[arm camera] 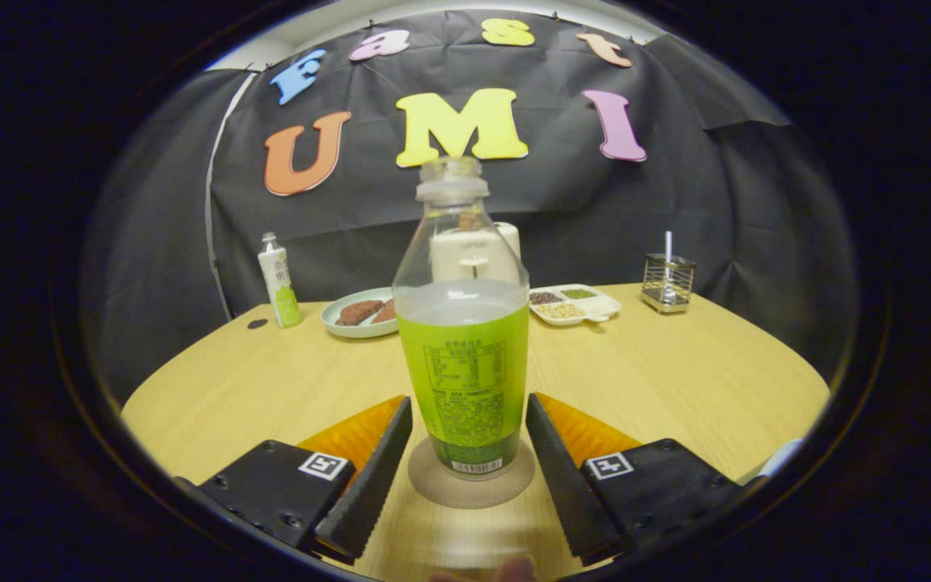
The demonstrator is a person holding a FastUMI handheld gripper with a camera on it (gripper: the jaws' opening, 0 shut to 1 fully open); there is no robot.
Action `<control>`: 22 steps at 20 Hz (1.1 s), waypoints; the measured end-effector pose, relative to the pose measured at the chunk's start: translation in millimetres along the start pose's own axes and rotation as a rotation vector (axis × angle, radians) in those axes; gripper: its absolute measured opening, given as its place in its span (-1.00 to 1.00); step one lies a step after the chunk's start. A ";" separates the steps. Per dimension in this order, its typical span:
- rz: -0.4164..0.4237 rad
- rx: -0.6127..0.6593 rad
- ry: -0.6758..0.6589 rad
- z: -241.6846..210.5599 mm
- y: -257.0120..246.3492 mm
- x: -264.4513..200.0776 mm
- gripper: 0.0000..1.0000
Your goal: Take the bottle from table, then pour the juice into the cup, finally place the bottle on the coaster
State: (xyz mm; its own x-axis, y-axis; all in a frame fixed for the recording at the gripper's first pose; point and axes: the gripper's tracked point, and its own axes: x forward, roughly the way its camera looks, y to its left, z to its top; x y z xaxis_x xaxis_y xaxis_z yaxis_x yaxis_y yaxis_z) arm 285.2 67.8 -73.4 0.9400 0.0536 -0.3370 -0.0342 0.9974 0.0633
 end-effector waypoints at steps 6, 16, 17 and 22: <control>-0.002 -0.045 -0.072 12.4 7.9 -62.9 0.99; 0.022 -0.023 -0.181 -13.7 8.2 -212.5 0.99; 0.023 -0.019 -0.190 -19.8 6.8 -224.0 0.99; 0.050 -0.039 -0.221 -38.2 11.3 -265.1 1.00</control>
State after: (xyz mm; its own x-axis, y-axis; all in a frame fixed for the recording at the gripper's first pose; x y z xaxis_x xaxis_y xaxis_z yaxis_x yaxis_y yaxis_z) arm 22.6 66.7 -19.3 0.9882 0.0950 -0.1203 -0.0911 0.9951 0.0373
